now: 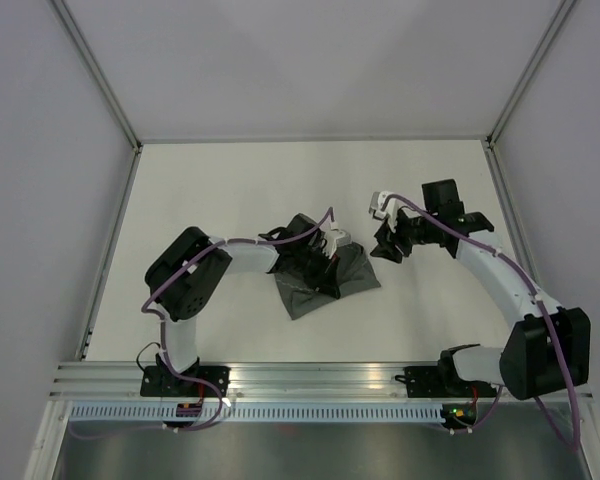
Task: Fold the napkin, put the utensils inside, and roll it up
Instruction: Roll the napkin with the utensil
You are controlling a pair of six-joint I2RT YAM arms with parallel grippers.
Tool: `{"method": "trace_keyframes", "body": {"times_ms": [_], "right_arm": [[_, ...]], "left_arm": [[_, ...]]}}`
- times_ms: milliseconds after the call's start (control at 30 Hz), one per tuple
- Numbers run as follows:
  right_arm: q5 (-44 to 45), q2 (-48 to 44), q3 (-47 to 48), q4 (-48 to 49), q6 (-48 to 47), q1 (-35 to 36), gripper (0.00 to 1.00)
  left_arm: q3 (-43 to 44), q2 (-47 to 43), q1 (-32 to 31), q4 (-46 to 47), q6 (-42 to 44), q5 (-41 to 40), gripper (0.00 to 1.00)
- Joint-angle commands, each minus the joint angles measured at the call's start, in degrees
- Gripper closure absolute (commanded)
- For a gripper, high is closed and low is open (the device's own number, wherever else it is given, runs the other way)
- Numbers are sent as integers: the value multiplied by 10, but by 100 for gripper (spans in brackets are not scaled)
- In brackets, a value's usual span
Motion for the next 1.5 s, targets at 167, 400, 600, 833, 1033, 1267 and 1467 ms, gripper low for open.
{"method": "trace_keyframes", "body": {"times_ms": [167, 400, 600, 833, 1033, 1267, 1467], "right_arm": [[130, -115, -162, 84, -93, 160, 43], [218, -86, -233, 163, -102, 261, 41], [286, -50, -258, 242, -84, 329, 40], [326, -5, -267, 297, -64, 367, 43], [334, 19, -264, 308, -52, 370, 59], [329, 41, -264, 297, -51, 370, 56], [317, 43, -263, 288, -47, 370, 55]], "left_arm": [[18, 85, 21, -124, -38, 84, 98], [36, 110, 37, -148, -38, 110, 98], [57, 131, 40, -166, -47, 114, 98], [63, 141, 46, -175, -48, 119, 98], [68, 145, 49, -179, -50, 125, 98], [69, 147, 54, -180, -57, 134, 98], [70, 152, 54, -181, -60, 138, 97]]}}
